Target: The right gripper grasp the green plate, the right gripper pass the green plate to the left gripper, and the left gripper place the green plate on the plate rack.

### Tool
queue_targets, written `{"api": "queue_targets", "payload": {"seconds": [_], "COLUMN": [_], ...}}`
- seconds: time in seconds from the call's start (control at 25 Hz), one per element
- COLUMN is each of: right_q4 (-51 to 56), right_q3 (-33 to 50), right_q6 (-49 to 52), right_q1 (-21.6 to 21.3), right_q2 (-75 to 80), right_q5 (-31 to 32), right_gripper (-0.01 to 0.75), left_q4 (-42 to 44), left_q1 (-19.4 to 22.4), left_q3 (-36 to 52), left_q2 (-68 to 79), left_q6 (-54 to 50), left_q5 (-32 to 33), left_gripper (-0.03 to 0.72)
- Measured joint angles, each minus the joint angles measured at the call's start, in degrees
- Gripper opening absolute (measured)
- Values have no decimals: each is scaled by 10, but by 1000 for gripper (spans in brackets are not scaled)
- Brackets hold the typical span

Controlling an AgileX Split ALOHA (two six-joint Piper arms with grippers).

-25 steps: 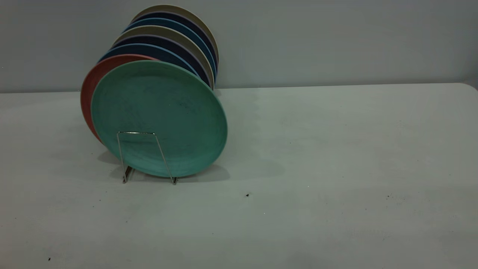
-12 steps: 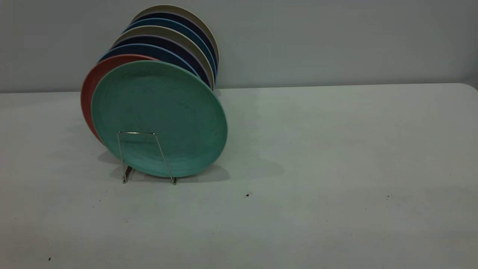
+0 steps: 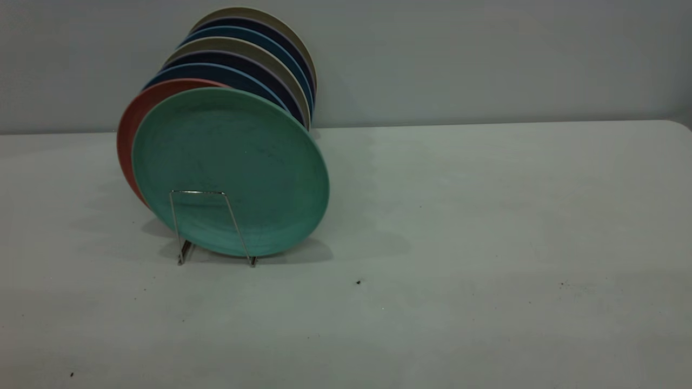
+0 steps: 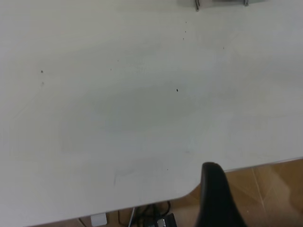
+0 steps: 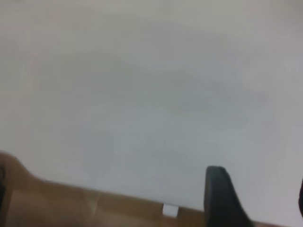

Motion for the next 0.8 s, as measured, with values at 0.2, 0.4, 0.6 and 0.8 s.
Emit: {"api": "queue_targets", "payload": {"seconds": [0.2, 0.4, 0.6, 0.8], "right_q4": [-1, -1, -1, -1], "right_q3": [2, 2, 2, 2], "right_q6": [0, 0, 0, 0], "right_q1": [-63, -91, -92, -93], "right_q2": [-92, -117, -117, -117], "right_q5": [1, 4, 4, 4], "right_gripper": [406, 406, 406, 406], "left_q4": [0, 0, 0, 0], "left_q1": [0, 6, 64, 73], "left_q3": [0, 0, 0, 0], "left_q2": [0, -36, -88, -90], "left_q6": [-3, -3, -3, -3], "left_q5": [1, 2, 6, 6], "left_gripper": [476, 476, 476, 476]}}
